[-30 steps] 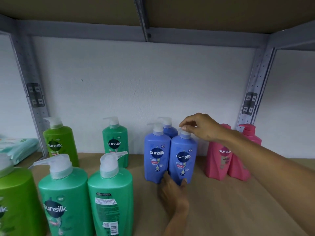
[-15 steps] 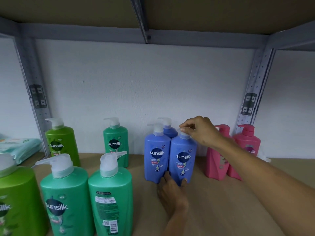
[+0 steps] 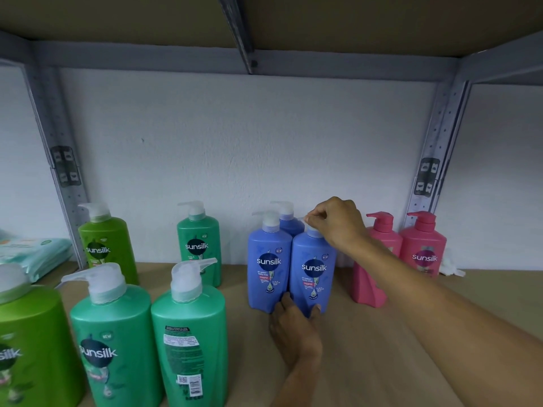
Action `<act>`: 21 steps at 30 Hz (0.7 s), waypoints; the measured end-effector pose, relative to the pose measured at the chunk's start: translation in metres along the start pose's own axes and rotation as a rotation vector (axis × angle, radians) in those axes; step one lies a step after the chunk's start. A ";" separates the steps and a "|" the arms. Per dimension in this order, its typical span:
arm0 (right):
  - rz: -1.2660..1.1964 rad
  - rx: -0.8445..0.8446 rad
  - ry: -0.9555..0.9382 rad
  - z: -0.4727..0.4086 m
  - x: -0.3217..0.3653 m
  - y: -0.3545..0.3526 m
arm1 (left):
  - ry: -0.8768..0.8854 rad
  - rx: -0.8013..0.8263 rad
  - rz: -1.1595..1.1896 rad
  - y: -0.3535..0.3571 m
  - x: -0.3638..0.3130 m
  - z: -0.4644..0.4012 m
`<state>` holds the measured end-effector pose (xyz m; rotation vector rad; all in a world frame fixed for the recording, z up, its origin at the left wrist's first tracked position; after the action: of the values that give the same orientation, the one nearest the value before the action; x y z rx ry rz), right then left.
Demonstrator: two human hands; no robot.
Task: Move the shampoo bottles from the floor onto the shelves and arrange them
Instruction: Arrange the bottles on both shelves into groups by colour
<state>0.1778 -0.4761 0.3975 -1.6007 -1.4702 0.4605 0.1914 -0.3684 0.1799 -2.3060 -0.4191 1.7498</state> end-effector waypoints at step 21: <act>-0.097 -0.063 0.057 0.014 -0.004 0.004 | -0.028 0.048 0.005 -0.001 -0.002 -0.001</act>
<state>0.1691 -0.4746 0.3856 -1.5709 -1.5241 0.3134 0.1914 -0.3680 0.1818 -2.2540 -0.3723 1.7761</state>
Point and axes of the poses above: each hand's wrist, its own z-axis away from the middle knuckle, its own y-axis out of the palm, x = y × z, the point moved 7 cm from there along -z, towards the middle knuckle, and after that the axes turned 10 degrees about z, right-handed, at the moved point
